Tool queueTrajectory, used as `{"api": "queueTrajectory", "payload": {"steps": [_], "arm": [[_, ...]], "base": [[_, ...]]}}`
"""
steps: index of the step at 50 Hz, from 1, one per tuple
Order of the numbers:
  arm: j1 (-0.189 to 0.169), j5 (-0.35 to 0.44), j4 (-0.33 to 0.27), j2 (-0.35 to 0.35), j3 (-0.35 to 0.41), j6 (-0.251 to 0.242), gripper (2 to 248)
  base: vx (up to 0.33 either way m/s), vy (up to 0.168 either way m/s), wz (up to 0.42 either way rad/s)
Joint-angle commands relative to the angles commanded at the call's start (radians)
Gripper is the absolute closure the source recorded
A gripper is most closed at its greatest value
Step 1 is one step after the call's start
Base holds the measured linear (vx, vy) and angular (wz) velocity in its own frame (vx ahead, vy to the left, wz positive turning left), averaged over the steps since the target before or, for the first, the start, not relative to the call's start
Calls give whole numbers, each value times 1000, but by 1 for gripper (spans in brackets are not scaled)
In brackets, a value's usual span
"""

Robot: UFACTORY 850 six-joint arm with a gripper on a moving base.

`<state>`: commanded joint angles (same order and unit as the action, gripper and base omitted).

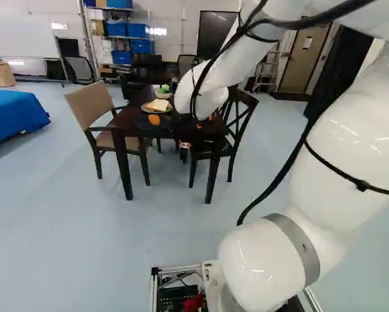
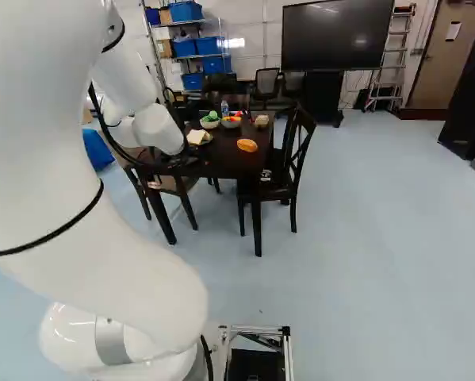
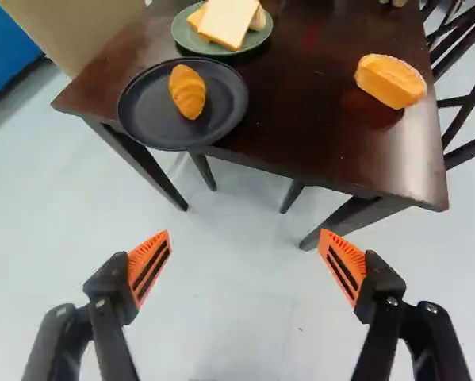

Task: Move the croissant to the empty plate

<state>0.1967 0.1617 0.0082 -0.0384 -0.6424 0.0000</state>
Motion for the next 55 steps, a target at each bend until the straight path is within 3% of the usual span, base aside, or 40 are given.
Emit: {"api": "queueTrajectory", "payload": {"steps": [27,55], "arm": [[-83,300,-3,-102,234,0,3],[-145,524,-6,-178,409,0,3]], "base": [[0,0,0],[0,0,0]]}}
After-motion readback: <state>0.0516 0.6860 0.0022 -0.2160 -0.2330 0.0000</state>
